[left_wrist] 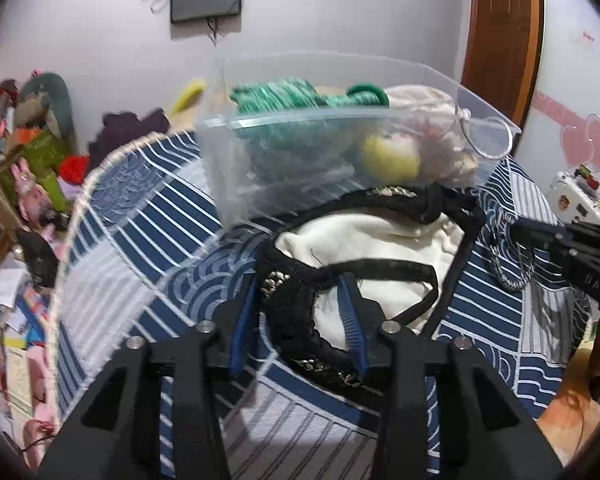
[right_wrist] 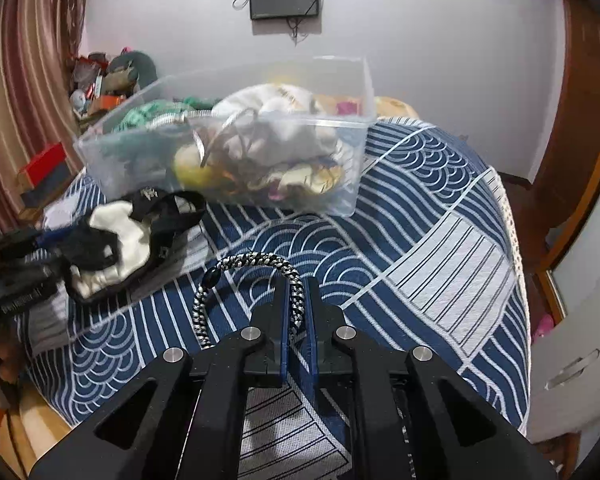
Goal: Organize soft objects
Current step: 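Lower the eye mask and bracelet into the clear box and open both tools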
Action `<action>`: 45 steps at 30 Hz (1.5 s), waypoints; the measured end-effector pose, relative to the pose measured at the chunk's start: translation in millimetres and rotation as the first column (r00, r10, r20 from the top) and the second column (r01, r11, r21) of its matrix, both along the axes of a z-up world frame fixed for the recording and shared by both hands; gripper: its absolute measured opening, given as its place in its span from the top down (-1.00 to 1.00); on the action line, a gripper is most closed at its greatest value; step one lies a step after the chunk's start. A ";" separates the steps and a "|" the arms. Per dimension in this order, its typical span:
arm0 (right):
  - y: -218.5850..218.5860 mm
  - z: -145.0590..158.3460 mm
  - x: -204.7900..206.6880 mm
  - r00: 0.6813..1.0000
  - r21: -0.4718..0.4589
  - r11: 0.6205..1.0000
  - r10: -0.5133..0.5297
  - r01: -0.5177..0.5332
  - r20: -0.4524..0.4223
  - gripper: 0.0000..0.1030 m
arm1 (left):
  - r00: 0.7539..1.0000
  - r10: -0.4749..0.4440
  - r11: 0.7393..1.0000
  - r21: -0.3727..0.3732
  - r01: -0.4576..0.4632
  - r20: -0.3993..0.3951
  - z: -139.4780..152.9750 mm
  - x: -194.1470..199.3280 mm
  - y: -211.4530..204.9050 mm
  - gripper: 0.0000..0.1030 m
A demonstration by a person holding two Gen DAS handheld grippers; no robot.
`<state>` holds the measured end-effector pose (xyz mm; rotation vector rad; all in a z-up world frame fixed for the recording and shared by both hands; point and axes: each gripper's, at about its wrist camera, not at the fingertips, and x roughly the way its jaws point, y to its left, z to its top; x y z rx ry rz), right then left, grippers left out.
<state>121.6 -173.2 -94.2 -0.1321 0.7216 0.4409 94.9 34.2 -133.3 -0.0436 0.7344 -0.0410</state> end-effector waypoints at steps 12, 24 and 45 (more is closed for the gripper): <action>-9.5 33.9 -9.1 0.995 0.095 0.995 -0.026 0.017 0.097 0.88 | 0.989 -0.040 0.999 0.025 0.037 0.141 35.7 -36.7 -8.9 0.75; 3.5 77.7 -2.7 0.974 0.147 0.989 -0.046 0.013 0.223 0.88 | 0.932 0.005 1.000 0.010 -0.010 0.362 108.7 -46.9 7.0 0.76; 50.3 44.9 66.9 0.990 0.056 0.997 -0.063 0.056 0.126 0.84 | 0.980 0.042 0.997 -0.067 -0.029 0.194 73.3 57.9 17.2 0.54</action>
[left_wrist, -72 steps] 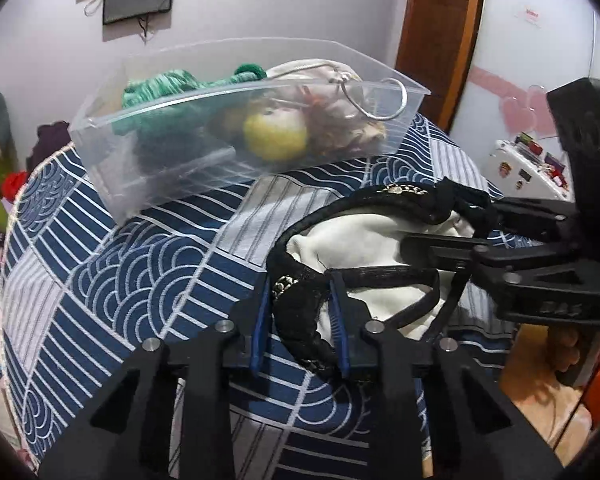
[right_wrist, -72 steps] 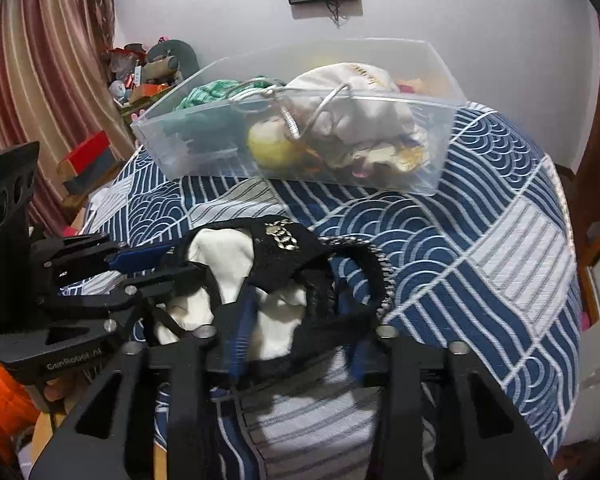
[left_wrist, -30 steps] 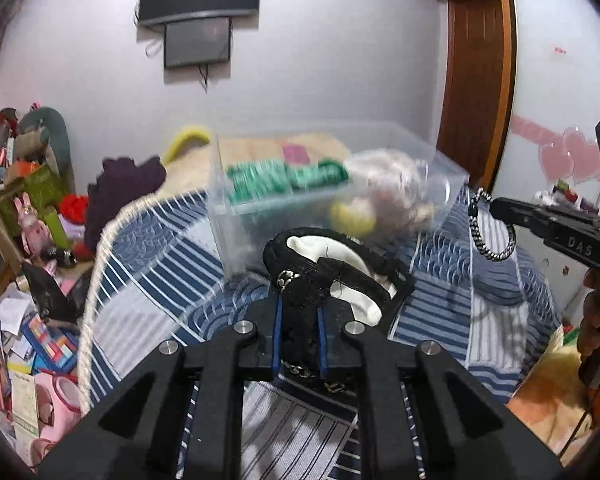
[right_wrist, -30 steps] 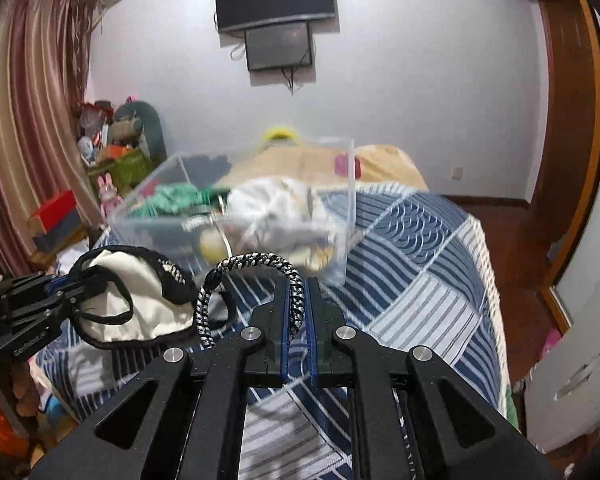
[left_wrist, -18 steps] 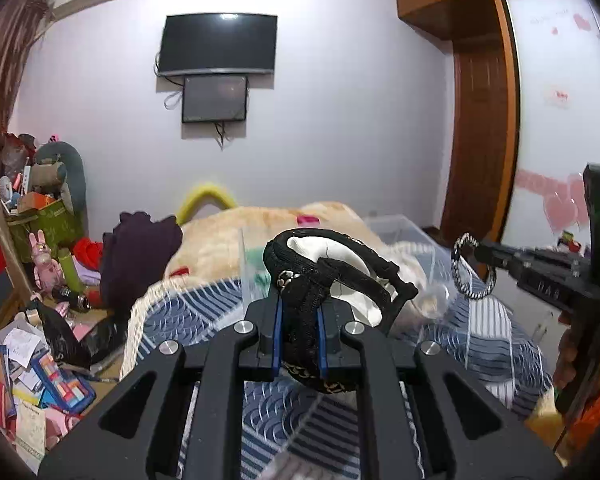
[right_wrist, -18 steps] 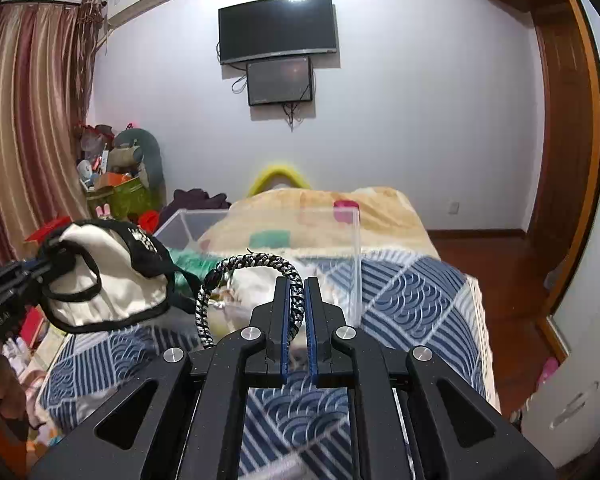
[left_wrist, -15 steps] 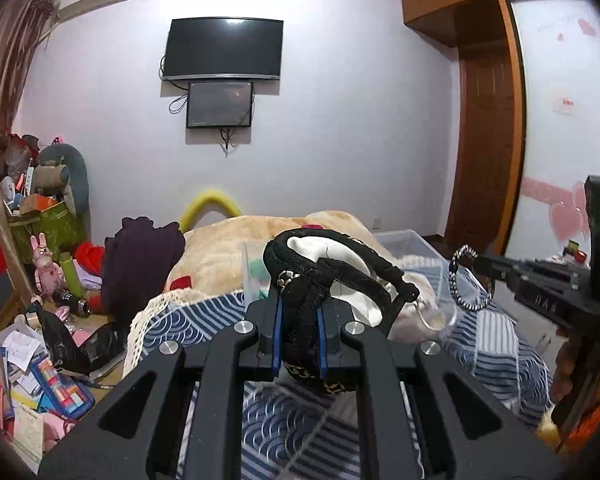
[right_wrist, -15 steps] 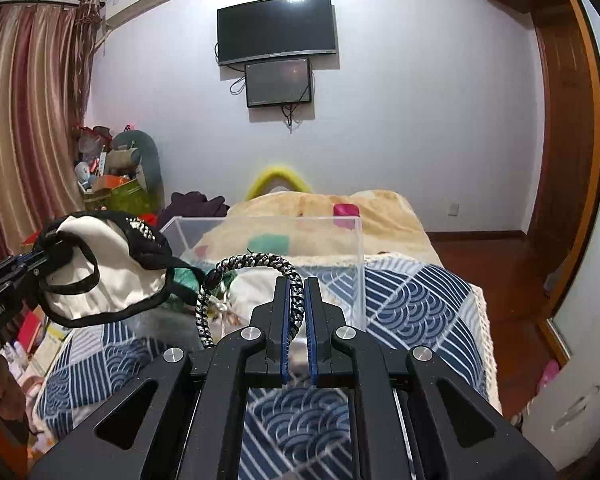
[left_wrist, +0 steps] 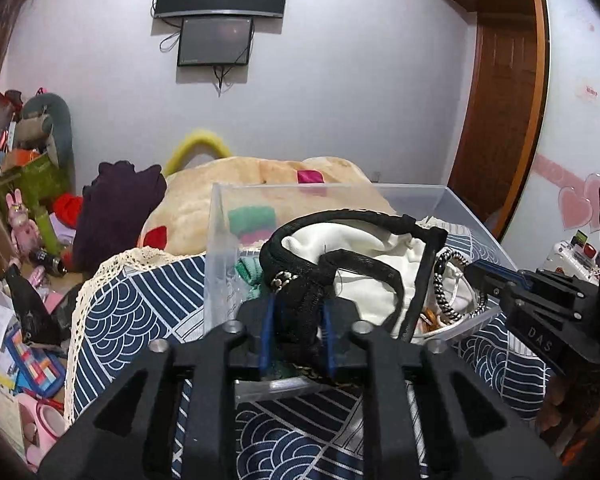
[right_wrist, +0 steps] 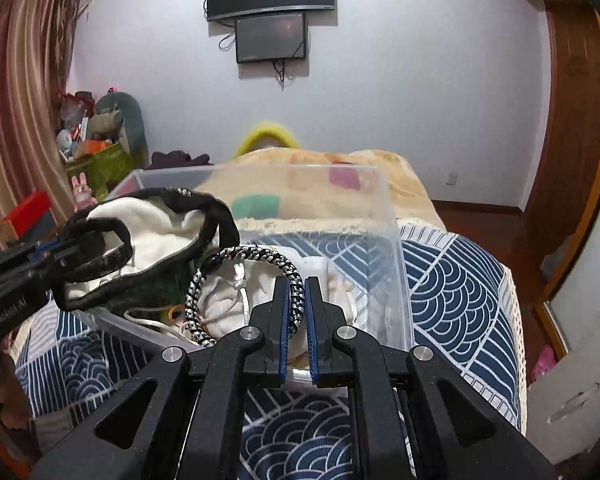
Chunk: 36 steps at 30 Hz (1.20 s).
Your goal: Organize soft objects
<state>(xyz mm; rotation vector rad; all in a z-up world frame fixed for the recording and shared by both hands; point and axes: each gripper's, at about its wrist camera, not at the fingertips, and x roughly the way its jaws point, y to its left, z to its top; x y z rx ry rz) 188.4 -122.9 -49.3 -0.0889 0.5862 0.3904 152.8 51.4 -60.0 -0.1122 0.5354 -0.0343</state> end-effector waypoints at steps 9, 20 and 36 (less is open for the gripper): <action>-16.2 19.4 -18.6 0.999 0.045 0.998 0.031 -0.032 0.025 0.30 | 0.999 0.010 0.999 -0.031 -0.008 0.053 18.4 -24.3 5.8 0.06; -33.6 63.1 -66.1 0.982 0.102 0.992 0.054 -0.073 0.181 0.09 | 0.982 -0.034 0.999 0.010 0.032 0.186 56.3 -72.2 -15.6 -0.17; -33.6 82.5 -99.5 0.951 0.124 0.990 0.028 -0.069 0.308 -0.63 | 0.952 -0.039 0.999 0.036 0.030 0.303 81.7 -124.9 -36.5 -0.78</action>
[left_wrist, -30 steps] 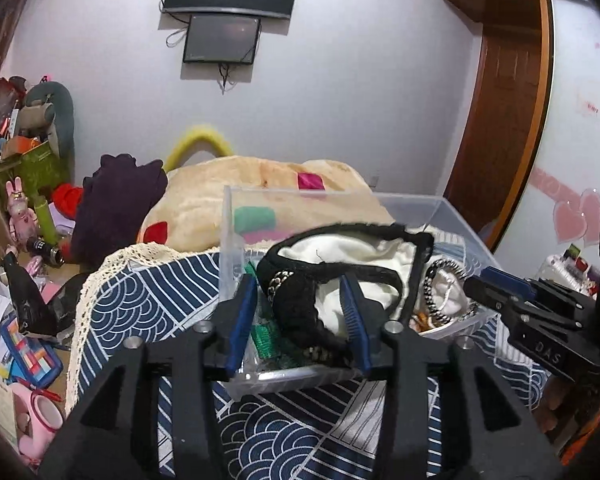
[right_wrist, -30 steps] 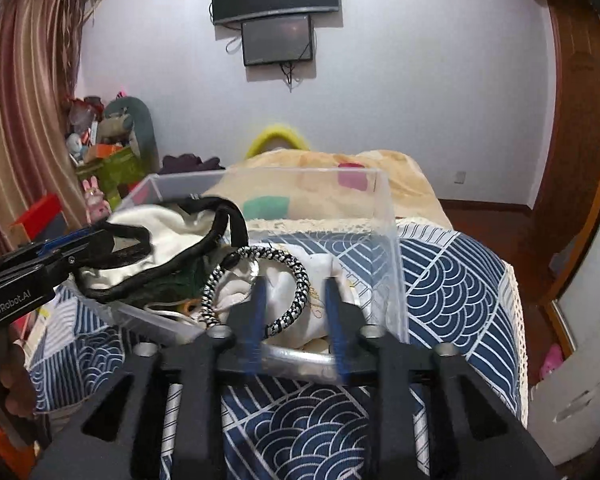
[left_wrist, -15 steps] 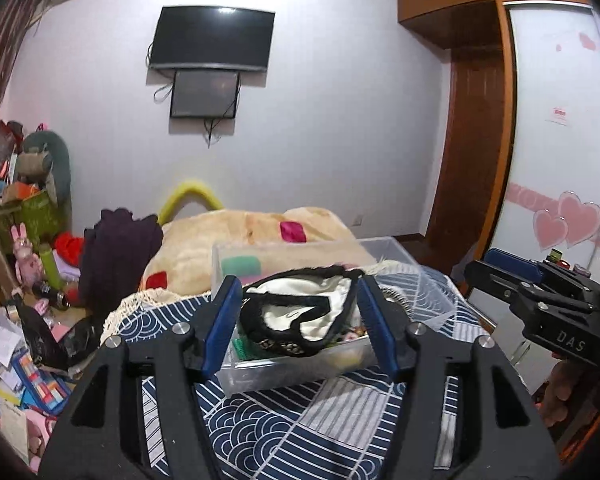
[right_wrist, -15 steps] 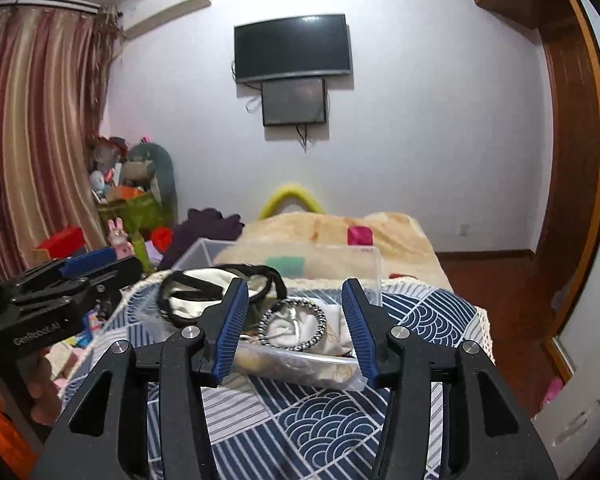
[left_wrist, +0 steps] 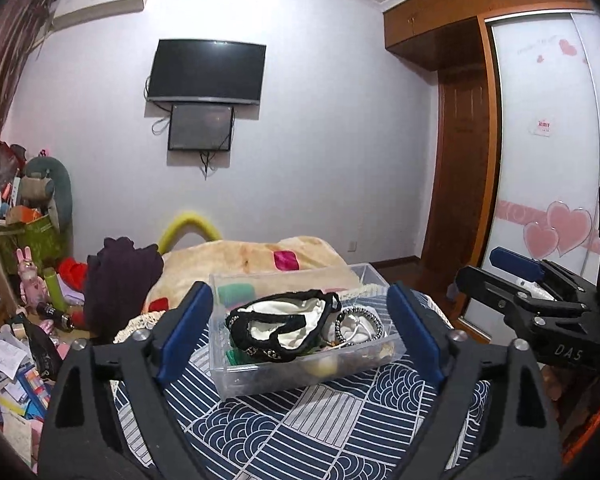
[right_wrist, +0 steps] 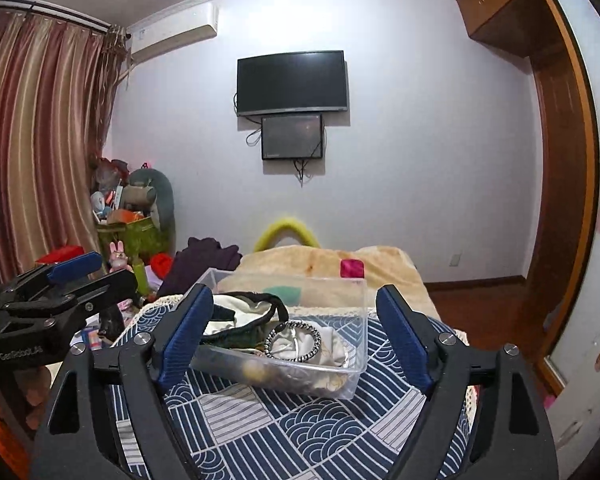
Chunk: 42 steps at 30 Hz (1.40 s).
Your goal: Organize soft objects
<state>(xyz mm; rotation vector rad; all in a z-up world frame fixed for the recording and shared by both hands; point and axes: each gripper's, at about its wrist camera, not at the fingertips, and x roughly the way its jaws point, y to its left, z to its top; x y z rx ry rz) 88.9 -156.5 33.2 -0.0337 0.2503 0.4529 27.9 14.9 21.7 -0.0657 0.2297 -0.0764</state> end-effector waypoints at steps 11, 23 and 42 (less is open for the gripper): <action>-2.7 -3.1 -14.0 0.999 0.008 1.000 -0.012 0.012 0.038 -0.91 | 1.000 0.024 1.000 0.015 -0.024 0.011 -0.2 -5.8 -3.2 -0.99; -3.4 -2.4 -19.0 0.999 0.014 1.000 -0.017 0.016 0.048 -0.92 | 0.999 0.048 0.999 0.019 -0.048 0.020 -1.0 -7.3 -1.7 -0.99; -4.3 -0.1 -23.0 0.999 0.026 1.000 -0.014 0.013 0.043 -0.93 | 0.999 0.046 0.998 0.040 -0.047 0.024 -2.1 -8.2 -5.3 -1.00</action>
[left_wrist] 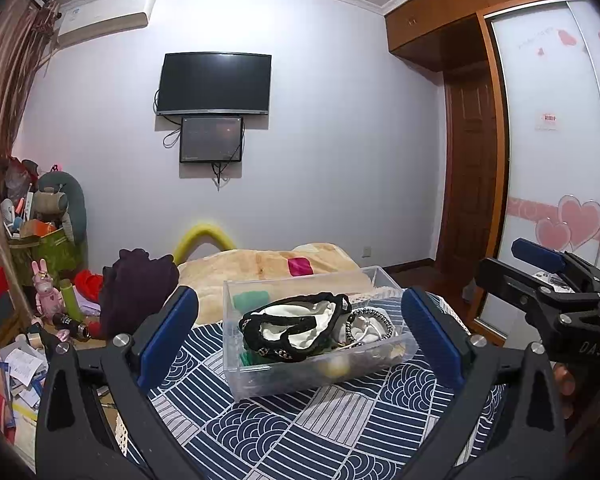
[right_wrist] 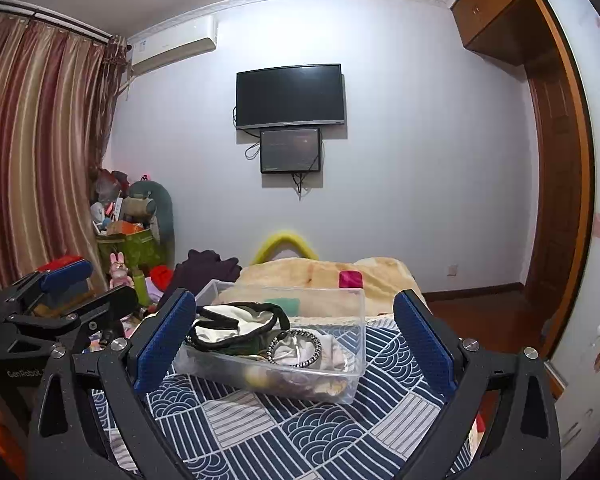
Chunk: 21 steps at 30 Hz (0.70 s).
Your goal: Organize soft objects
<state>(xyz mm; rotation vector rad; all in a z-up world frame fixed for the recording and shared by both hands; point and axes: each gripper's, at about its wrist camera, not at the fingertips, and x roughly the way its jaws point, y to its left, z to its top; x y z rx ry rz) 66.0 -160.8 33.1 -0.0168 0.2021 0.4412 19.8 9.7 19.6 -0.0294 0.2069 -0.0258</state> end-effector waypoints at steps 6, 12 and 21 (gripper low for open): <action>0.4 0.1 -0.9 1.000 0.001 1.000 -0.001 0.001 0.001 -0.93 | 1.000 -0.007 1.000 -0.003 0.007 -0.003 0.4 -0.4 0.4 -1.00; 0.3 -0.5 -0.6 1.000 0.002 1.000 0.002 -0.002 -0.001 -0.93 | 1.000 -0.010 1.000 -0.017 0.010 -0.009 0.9 1.7 2.9 -1.00; 0.6 -0.7 -0.6 1.000 0.002 1.000 0.003 -0.003 -0.003 -0.93 | 0.999 -0.017 0.999 -0.049 0.016 -0.029 0.2 5.4 9.8 -1.00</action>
